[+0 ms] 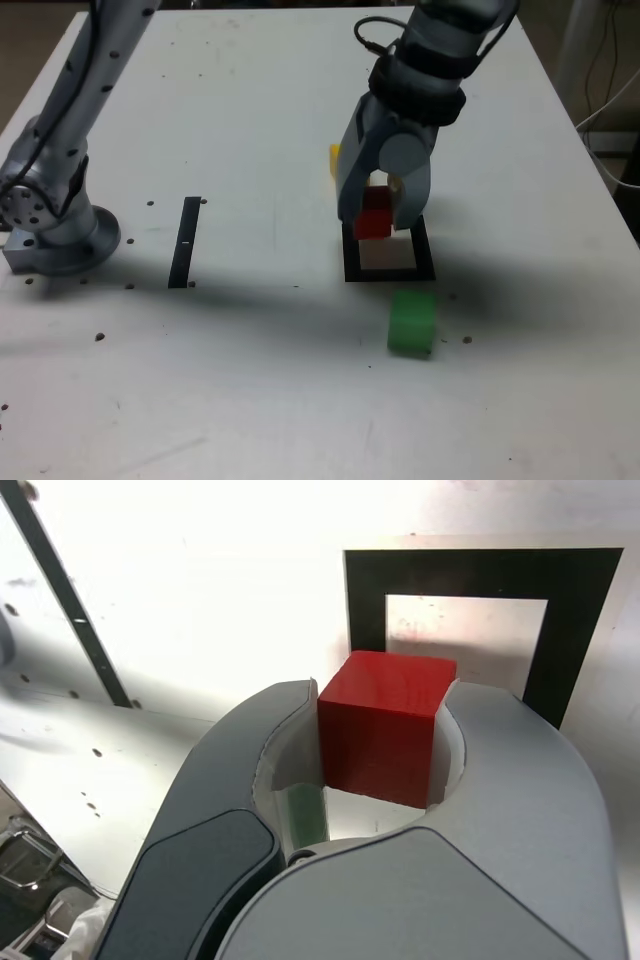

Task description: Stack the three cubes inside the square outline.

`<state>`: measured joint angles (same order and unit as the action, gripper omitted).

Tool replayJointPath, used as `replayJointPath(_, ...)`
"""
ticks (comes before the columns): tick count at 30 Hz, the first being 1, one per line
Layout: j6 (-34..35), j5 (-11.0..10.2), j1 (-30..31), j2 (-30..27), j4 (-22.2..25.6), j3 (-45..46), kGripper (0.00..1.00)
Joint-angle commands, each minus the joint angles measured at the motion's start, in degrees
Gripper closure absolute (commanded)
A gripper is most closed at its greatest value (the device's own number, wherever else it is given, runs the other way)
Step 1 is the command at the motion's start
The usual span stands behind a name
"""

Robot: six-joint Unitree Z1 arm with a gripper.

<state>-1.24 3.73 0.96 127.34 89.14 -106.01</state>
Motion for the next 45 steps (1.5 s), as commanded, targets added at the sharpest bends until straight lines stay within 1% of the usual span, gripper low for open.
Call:
replayJointPath(1,0.1,0.3,0.1,1.1,0.0,-0.2,0.66)
replayJointPath(12,-0.3,1.0,0.0,3.9,-0.9,-1.1,0.66)
replayJointPath(14,-0.6,1.0,0.0,4.2,-1.1,-1.1,0.64)
replayJointPath(15,-0.7,1.1,0.0,4.3,-1.2,-1.1,0.59)
replayJointPath(20,-2.0,1.6,-0.2,4.6,-2.2,-1.0,0.15)
replayJointPath(21,-2.1,1.7,-0.2,4.6,-2.4,-0.9,0.10)
replayJointPath(22,-2.1,1.7,-0.2,4.6,-2.4,-0.9,0.07)
replayJointPath(25,-2.1,1.7,-0.2,4.5,-2.5,-0.8,0.04)
replayJointPath(35,-2.1,1.5,-0.4,3.8,-2.4,-0.5,0.01)
replayJointPath(38,-2.1,0.7,-0.7,2.8,-2.4,0.2,0.01)
replayJointPath(45,-2.0,-2.1,-2.0,-2.2,-2.4,2.8,0.01)
